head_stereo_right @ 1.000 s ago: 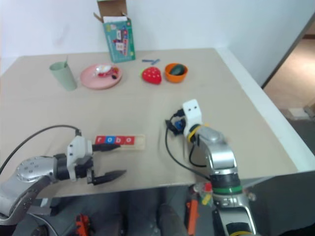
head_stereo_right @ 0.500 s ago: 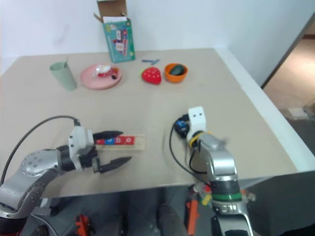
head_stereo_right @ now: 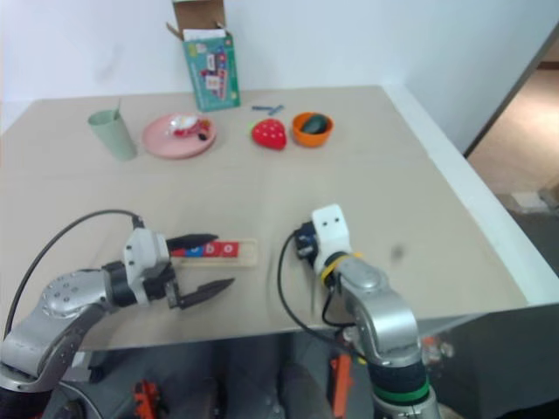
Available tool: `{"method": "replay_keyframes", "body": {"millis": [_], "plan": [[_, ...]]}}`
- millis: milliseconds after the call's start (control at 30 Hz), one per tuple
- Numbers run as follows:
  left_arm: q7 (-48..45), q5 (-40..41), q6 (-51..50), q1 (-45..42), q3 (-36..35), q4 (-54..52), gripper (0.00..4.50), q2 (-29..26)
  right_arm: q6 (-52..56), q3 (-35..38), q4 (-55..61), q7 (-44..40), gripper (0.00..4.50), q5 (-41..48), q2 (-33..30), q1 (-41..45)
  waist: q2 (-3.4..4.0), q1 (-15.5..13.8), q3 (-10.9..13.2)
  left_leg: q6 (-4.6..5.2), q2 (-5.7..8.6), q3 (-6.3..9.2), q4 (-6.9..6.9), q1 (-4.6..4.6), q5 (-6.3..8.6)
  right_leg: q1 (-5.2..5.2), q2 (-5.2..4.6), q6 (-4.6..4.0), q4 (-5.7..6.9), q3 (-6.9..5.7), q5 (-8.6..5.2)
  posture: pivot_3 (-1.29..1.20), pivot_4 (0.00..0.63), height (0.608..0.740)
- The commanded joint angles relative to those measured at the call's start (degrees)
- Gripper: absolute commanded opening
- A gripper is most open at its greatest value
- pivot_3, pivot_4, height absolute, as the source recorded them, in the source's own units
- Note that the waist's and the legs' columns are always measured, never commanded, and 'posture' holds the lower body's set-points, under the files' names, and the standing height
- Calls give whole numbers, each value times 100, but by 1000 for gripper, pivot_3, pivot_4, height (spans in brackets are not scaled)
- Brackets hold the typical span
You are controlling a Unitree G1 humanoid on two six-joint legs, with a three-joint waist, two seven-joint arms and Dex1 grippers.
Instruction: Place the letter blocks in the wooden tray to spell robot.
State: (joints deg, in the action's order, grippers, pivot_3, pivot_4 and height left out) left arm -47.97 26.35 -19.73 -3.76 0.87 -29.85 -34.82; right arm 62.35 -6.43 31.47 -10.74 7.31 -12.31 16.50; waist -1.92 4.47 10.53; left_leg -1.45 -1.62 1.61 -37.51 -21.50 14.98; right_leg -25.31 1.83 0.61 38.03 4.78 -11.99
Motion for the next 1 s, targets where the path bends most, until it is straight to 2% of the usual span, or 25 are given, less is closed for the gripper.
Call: {"method": "replay_keyframes", "body": {"millis": [33,500,533,600,700,733,833,900,933,1000], "plan": [[-7,-2,115,24,-12,-105,4500,1,335,-101,412,20,1235,72,-13,26,0,0,0,0,0,-1,0,0,0,0,0,0,0,1,0,0,150,740],[-136,-74,199,73,-44,-6,4500,-108,185,14,-3,-196,1235,514,298,195,0,0,0,0,1,0,0,-2,0,0,-2,-1,-3,-3,-1,0,150,740],[-135,-81,204,86,-48,-8,4500,-106,171,27,-24,-179,2310,514,310,210,0,0,0,0,1,-1,0,-2,0,0,-3,0,-4,-2,-1,0,150,740],[-137,-99,216,105,-53,-7,4500,-103,149,44,-27,-166,3113,533,334,245,0,0,0,0,1,0,1,-3,0,-1,-3,0,-4,-2,-1,0,150,740],[-121,-132,234,117,-50,4,4500,-91,144,162,-2,-183,3911,591,309,367,1,2,0,0,-1,2,2,-3,0,-2,0,-1,-4,-3,-2,0,150,740],[-114,-142,239,119,-45,5,4500,-87,196,283,32,-259,4461,672,258,465,0,2,0,0,-2,3,2,-3,0,-2,1,-1,-4,-4,-2,0,150,740],[-113,-172,261,113,-35,30,4500,-76,-6,548,-150,-893,4461,925,-346,954,3,1,2,0,1,1,0,-4,0,-2,-1,1,-4,-3,0,0,150,740],[-125,-193,288,93,-23,67,4500,-69,-464,631,-758,-1708,4461,1122,-998,1422,2,2,2,0,7,-5,-4,-3,0,1,-6,4,-6,0,2,0,150,740],[-135,-199,305,80,-17,86,4500,-64,-773,578,-1110,-2085,4461,1136,-1286,1601,1,1,2,0,8,-6,-4,-3,0,1,-8,5,-8,2,2,0,150,740],[-167,-205,357,39,18,139,4500,-46,-2034,29,-2079,-3298,4461,817,-2016,1952,0,3,3,1,9,-7,-1,-1,0,6,-7,6,-17,2,3,0,150,740]]}}
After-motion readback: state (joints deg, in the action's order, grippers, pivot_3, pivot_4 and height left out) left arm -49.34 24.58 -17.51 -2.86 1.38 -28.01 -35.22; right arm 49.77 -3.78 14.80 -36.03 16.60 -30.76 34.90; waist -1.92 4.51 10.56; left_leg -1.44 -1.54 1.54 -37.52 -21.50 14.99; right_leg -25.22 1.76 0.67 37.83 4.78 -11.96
